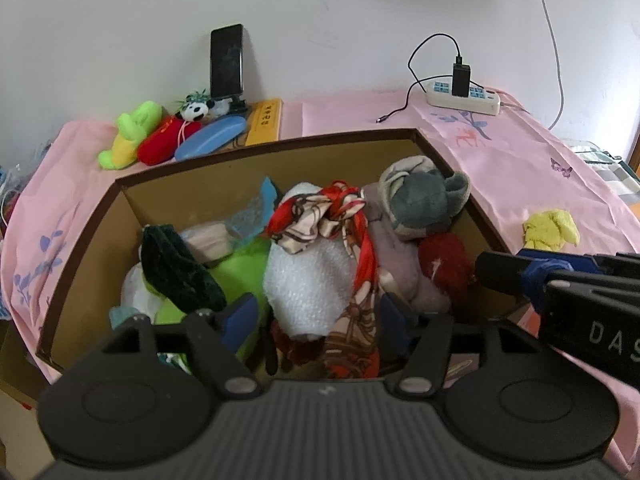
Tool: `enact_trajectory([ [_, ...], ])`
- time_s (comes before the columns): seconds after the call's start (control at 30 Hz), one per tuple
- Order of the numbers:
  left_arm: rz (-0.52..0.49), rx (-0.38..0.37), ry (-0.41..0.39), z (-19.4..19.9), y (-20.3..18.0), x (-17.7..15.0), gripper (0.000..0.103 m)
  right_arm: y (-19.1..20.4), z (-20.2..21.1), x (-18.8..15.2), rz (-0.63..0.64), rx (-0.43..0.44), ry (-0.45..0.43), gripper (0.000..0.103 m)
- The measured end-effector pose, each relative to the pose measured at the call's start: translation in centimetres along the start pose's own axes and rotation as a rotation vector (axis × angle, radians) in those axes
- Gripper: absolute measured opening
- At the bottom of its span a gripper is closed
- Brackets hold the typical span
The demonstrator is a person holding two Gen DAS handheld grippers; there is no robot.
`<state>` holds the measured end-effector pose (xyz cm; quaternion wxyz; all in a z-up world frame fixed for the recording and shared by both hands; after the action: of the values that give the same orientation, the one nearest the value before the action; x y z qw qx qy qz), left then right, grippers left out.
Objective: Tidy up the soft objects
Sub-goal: 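Open both grippers to release the scarf and withdraw from the box, then move both grippers to the yellow plush on the sheet and close on it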
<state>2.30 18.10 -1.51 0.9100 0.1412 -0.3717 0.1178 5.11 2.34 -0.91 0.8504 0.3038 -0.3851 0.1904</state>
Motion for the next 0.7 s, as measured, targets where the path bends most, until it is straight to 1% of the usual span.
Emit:
enact_trajectory([
  [0.37, 0.041, -0.002, -0.013, 0.5, 0.3, -0.4, 0.066, 0.1, 0.6, -0.5, -0.008, 0.006, -0.003, 0.011],
  [0.53, 0.064, 0.013, -0.040, 1.7, 0.5, -0.9, 0.066, 0.5, 1.4, -1.0, 0.005, 0.010, -0.022, 0.011],
  [0.7, 0.079, 0.044, -0.062, 2.8, 0.7, -1.5, 0.066, 0.7, 2.1, -1.4, 0.013, 0.019, -0.032, 0.011],
])
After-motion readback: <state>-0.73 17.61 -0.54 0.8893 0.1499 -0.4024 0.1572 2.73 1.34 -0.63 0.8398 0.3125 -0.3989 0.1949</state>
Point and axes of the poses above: each gripper's, at about its wrist camera, not at the fingertips, and z roughly against the way its jaws point, y to its left, x to its top, the point moved 2 cm from there along -z, roughly the way its jaws point, and after that the axes turned 6 degrees about x, right-handed, at the moved point
